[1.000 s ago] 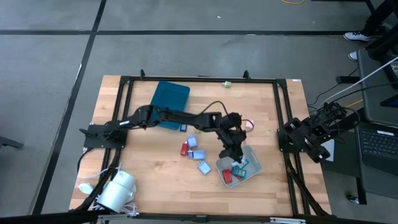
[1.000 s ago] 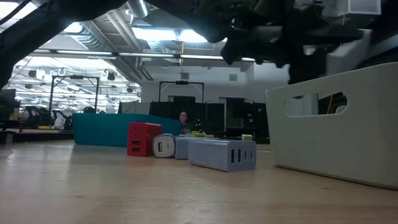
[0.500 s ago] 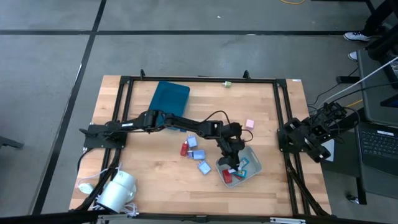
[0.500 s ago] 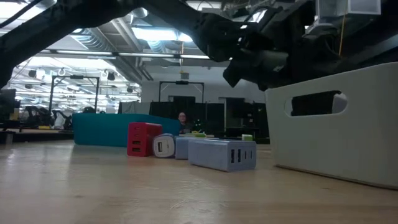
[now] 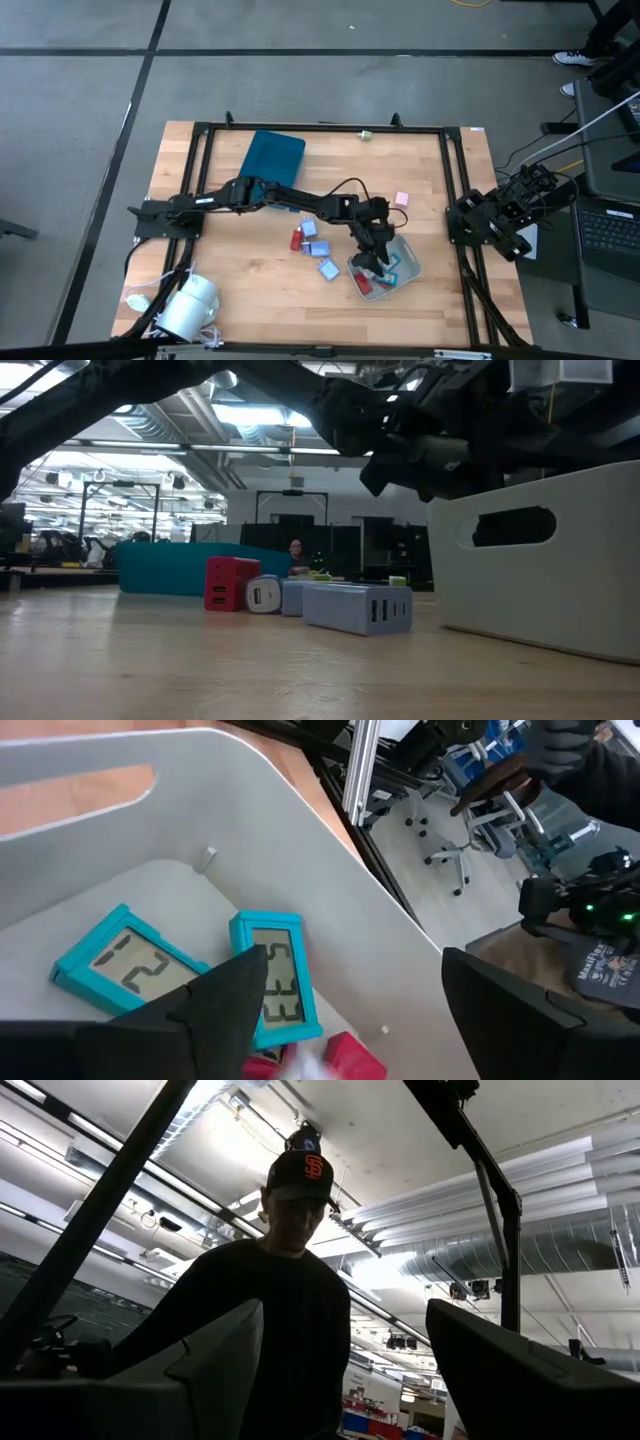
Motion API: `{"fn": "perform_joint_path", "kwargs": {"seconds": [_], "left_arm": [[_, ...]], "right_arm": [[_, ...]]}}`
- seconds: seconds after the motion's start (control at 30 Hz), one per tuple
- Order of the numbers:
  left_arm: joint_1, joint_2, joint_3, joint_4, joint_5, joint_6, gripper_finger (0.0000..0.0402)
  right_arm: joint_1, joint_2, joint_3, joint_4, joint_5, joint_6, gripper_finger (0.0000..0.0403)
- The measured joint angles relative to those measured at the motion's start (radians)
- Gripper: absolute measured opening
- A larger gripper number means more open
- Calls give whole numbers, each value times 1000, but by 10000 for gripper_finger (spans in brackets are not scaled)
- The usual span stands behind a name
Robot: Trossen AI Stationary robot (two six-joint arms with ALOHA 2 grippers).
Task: Pick & Place Office items
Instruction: Put the blue digital clock into the gray bin
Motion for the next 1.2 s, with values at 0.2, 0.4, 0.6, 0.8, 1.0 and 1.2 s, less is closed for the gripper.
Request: {"fn": "perform_joint_path", "kwargs": {"seconds": [0.2,0.4,0.6,0.8,1.0,1.2], "left_arm": [[41,-35,0,69,35,-67,277],[105,-121,0,-33,-18,-56,269],[225,-226,2,-423,-302,170,271],[349,-238,-35,-759,-534,194,271],[406,-230,-202,-765,-648,192,256],[434,-245,-272,-806,-716,214,235]], "right_arm": [[0,0,0,0,-7,0,286],[0,0,0,0,-8,9,286],[0,0,0,0,-8,15,286],[0,0,0,0,-9,34,286],[0,0,-1,0,-11,35,286],[0,0,-1,1,-11,81,286]]}}
